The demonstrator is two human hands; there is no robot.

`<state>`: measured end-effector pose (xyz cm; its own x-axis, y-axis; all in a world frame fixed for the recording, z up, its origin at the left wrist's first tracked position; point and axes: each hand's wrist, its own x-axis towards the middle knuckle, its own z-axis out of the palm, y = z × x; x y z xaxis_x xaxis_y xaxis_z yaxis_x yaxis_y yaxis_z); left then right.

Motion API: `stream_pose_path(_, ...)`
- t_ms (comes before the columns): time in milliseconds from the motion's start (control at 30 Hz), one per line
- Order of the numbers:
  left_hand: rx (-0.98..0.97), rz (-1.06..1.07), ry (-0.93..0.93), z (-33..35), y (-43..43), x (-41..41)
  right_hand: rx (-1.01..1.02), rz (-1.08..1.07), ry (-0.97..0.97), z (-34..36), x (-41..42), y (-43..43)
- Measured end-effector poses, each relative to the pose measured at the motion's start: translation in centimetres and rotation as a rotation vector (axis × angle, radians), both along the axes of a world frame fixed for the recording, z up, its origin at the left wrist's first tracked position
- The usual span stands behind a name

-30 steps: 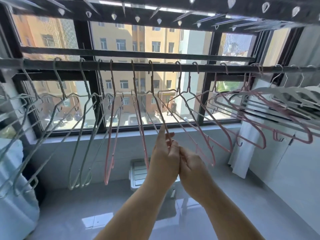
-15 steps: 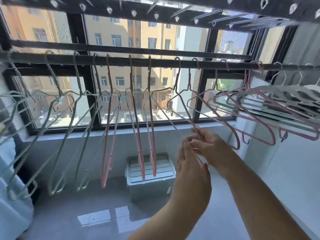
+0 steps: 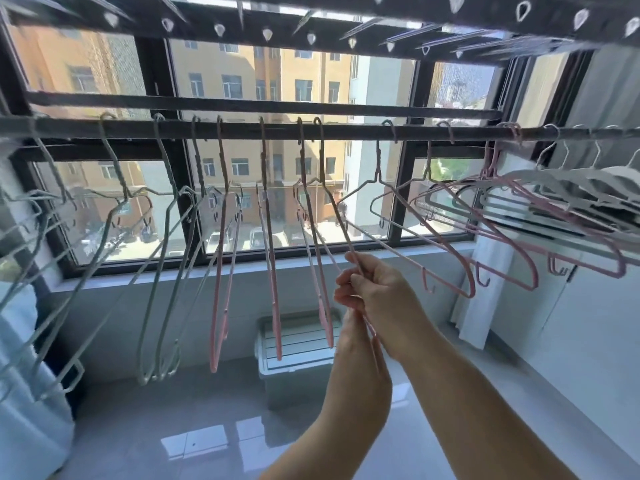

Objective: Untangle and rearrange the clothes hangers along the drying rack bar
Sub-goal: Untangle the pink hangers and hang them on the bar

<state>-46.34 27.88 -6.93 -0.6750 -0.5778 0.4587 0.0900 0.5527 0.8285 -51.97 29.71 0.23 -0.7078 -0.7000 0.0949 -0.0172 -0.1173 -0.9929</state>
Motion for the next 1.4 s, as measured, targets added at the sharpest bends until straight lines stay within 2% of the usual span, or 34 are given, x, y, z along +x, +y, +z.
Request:
stream_pose_path(300, -0.027, -0.044, -0.1, -0.8, -0.4, -0.5, -0.052, -0.072, -0.039, 0.0, -0.1, 0.0)
stream_pose_path(467, -0.002, -0.057, -0.142, -1.1, -0.2, -1.0, -0.001, -0.096, 0.001, -0.1, -0.5, 0.1)
stream_pose_path(533, 0.005, -0.068, -0.154, -1.3, -0.1, -1.0, 0.125, -0.113, 0.158, -0.1, -0.2, 0.6)
stream_pose_path(633, 0.069, -0.084, -0.244, -1.8, 0.2, -0.8, 0.402, -0.255, 0.638, 0.5, -0.2, 2.2)
stream_pose_path(733, 0.247, -0.176, -0.315, -2.5, 0.3, -1.0, 0.309, -0.55, 0.98, 2.9, -0.9, 4.9)
stream_pose_path(767, 0.275, -0.203, -0.317, -2.7, 0.5, -1.1, 0.316, -0.618, 1.032, 3.5, -1.7, 5.8)
stream_pose_path(833, 0.275, -0.254, -0.319, -2.9, 1.1, -1.3, 0.412, -0.652, 0.975, 3.9, -3.6, 6.8)
stream_pose_path(900, 0.212, -0.294, -0.315, -2.9, 1.9, -1.5, 0.472, -0.583, 0.791, 3.3, -4.9, 7.0)
stream_pose_path(1067, 0.076, -0.324, -0.195, -1.9, 3.5, -2.8, 0.214, -0.362, 0.337, 1.3, -6.1, 6.2)
stream_pose_path(1267, -0.074, -0.161, 0.1, 0.2, 3.4, -6.3, 0.079, -0.113, 0.129, 0.8, -7.5, 5.0)
stream_pose_path(1400, 0.0, -0.076, 0.204, 0.5, 3.2, -9.3, 0.002, -0.001, 0.051, 1.4, -9.4, 4.9)
